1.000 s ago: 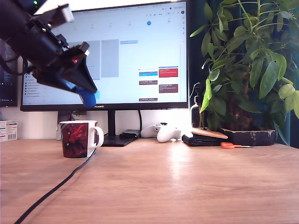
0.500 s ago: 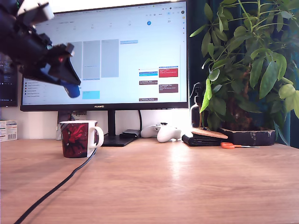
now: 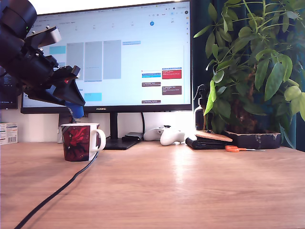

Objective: Pick the blue coffee capsule and place it inside the red coffee cup

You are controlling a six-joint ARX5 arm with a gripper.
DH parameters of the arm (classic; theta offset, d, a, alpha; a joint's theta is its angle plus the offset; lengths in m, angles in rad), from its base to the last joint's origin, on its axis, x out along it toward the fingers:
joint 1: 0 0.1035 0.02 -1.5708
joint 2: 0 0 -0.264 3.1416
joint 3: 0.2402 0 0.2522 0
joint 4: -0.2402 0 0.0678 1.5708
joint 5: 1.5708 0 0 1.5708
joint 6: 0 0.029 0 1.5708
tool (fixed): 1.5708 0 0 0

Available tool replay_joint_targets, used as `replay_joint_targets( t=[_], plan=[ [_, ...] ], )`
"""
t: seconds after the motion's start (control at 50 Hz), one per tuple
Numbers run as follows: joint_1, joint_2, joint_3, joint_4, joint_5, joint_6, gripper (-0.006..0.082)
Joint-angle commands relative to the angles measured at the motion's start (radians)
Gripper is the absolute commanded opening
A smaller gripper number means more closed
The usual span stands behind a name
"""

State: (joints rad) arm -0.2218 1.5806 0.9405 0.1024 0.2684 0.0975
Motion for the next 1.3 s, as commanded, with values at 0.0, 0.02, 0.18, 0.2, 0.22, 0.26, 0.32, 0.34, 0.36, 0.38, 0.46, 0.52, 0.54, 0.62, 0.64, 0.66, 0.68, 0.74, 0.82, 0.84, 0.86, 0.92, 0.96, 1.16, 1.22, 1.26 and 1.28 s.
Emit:
replay_joint_targets(
  t=[0.0, 0.02, 0.18, 0.2, 0.22, 0.26, 0.32, 0.34, 0.36, 0.38, 0.46, 0.52, 0.54, 0.62, 0.64, 0.66, 0.68, 0.74, 0.82, 0.84, 0.86, 0.92, 0.96, 1.16, 1.22, 1.26, 1.28],
  plan=[
    [0.0, 0.016, -0.009, -0.01, 0.005, 0.008, 0.0141],
    [0.0, 0.016, -0.009, -0.017, 0.005, 0.008, 0.0141],
    [0.0, 0.017, -0.009, -0.041, 0.005, 0.008, 0.0141],
    [0.002, 0.017, -0.009, -0.043, 0.005, 0.008, 0.0141],
    [0.003, 0.017, -0.009, -0.045, 0.005, 0.008, 0.0141],
    [0.006, 0.017, -0.009, -0.053, 0.005, 0.008, 0.0141],
    [0.006, 0.017, -0.009, -0.067, 0.005, 0.008, 0.0141],
    [0.006, 0.017, -0.009, -0.072, 0.005, 0.008, 0.0141],
    [0.006, 0.017, -0.009, -0.075, 0.005, 0.008, 0.0141],
    [0.006, 0.017, -0.009, -0.08, 0.005, 0.008, 0.0141],
    [0.009, 0.017, -0.009, -0.088, 0.005, 0.008, 0.0141],
    [0.011, 0.017, -0.009, -0.087, 0.005, 0.008, 0.0141],
    [0.011, 0.017, -0.009, -0.087, 0.005, 0.008, 0.0141],
    [0.011, 0.017, -0.009, -0.087, 0.005, 0.008, 0.0142],
    [0.011, 0.017, -0.009, -0.087, 0.005, 0.008, 0.0142],
    [0.011, 0.017, -0.009, -0.087, 0.005, 0.008, 0.0143],
    [0.011, 0.017, -0.009, -0.088, 0.005, 0.008, 0.0146],
    [0.011, 0.017, -0.009, -0.087, 0.004, 0.008, 0.0173],
    [0.011, 0.017, -0.009, -0.088, 0.004, 0.008, 0.0255],
    [0.011, 0.017, -0.009, -0.087, 0.004, 0.008, 0.0283],
    [0.011, 0.017, -0.009, -0.087, 0.004, 0.008, 0.0308],
    [0.011, 0.017, -0.009, -0.088, 0.005, 0.008, 0.0375],
    [0.01, 0.017, -0.009, -0.087, 0.005, 0.008, 0.0401],
    [0.01, 0.017, -0.009, -0.085, 0.016, 0.008, 0.0404],
    [0.01, 0.017, -0.009, -0.079, 0.016, 0.008, 0.0399],
    [0.01, 0.017, -0.008, -0.073, 0.016, 0.008, 0.0396],
    [0.01, 0.017, -0.006, -0.072, 0.016, 0.008, 0.0395]
  ],
)
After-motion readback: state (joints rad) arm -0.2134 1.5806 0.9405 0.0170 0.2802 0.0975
